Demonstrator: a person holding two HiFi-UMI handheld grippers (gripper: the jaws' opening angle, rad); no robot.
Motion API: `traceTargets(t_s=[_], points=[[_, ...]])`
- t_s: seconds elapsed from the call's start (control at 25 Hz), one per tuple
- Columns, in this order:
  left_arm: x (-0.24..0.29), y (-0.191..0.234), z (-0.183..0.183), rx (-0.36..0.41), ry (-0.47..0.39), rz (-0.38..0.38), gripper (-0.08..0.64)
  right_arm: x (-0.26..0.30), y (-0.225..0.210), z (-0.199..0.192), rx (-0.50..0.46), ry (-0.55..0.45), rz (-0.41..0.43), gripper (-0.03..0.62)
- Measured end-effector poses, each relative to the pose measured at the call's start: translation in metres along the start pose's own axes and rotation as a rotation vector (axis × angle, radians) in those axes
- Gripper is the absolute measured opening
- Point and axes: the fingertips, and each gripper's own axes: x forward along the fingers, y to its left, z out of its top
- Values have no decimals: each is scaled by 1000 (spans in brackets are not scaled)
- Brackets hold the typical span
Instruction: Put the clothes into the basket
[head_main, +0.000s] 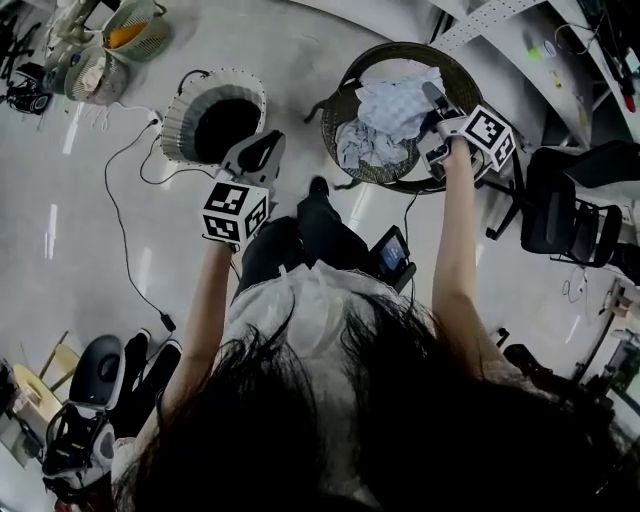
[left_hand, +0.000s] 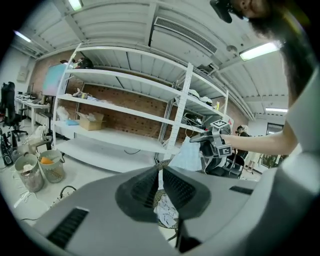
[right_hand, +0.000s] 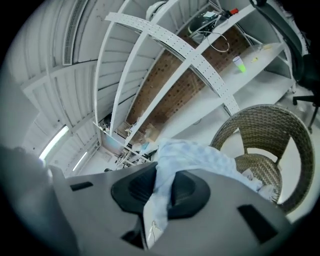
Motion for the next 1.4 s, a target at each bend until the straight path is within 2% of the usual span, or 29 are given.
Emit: traceTargets(t_s=[0.24,0.36,0.52,0.68,0.88,1.08,1.4], points=[[-28,-1,4,24,-25,-4,25,-21,46,44,-39,-118,54,60],[-40,2,8,37,-41,0,25,-30,81,70,-90,-168,88,60],[-51,7,15,46,-64,9,25,-42,135,96,-171,-203,147,60],[-62,13,25,56,-93,26,25,-46,189,105,-242,-211,215,60],[-75,23,39,71,-126,55,25,-34,246,86,-302,-164,304,60],[-103,45,47,74,-157,103,25,-8,302,44,-336,-99,405,60],[-148,79,46,62,-176,202,25,38,366,-19,-353,21,520,58]])
